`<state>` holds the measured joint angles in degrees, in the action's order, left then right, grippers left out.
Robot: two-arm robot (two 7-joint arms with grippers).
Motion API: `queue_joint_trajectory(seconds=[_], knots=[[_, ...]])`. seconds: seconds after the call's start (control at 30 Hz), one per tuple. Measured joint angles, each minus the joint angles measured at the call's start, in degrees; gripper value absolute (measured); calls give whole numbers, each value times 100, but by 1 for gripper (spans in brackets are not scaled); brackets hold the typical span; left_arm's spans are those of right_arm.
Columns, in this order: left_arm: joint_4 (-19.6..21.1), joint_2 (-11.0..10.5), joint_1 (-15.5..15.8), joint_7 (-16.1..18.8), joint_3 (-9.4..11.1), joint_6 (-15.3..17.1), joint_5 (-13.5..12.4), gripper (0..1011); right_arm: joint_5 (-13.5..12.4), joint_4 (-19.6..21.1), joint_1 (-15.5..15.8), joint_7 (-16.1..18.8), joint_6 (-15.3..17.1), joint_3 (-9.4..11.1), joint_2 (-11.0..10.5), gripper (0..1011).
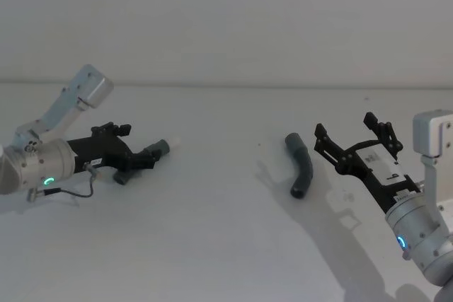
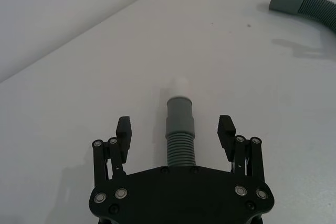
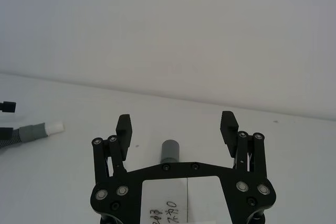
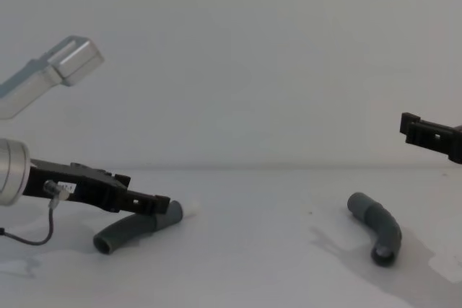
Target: Use both hands to pick up one end of the pipe from the table, align the ends, and insert them.
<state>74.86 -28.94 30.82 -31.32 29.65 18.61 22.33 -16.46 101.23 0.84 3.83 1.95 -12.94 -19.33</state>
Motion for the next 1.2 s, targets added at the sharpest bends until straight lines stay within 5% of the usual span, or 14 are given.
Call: queue_joint_trajectory(seconds=[1.2], knots=[[-815,320,697,-498,483,67,-498,1001,0,0,0,0,0,0,0,1001]])
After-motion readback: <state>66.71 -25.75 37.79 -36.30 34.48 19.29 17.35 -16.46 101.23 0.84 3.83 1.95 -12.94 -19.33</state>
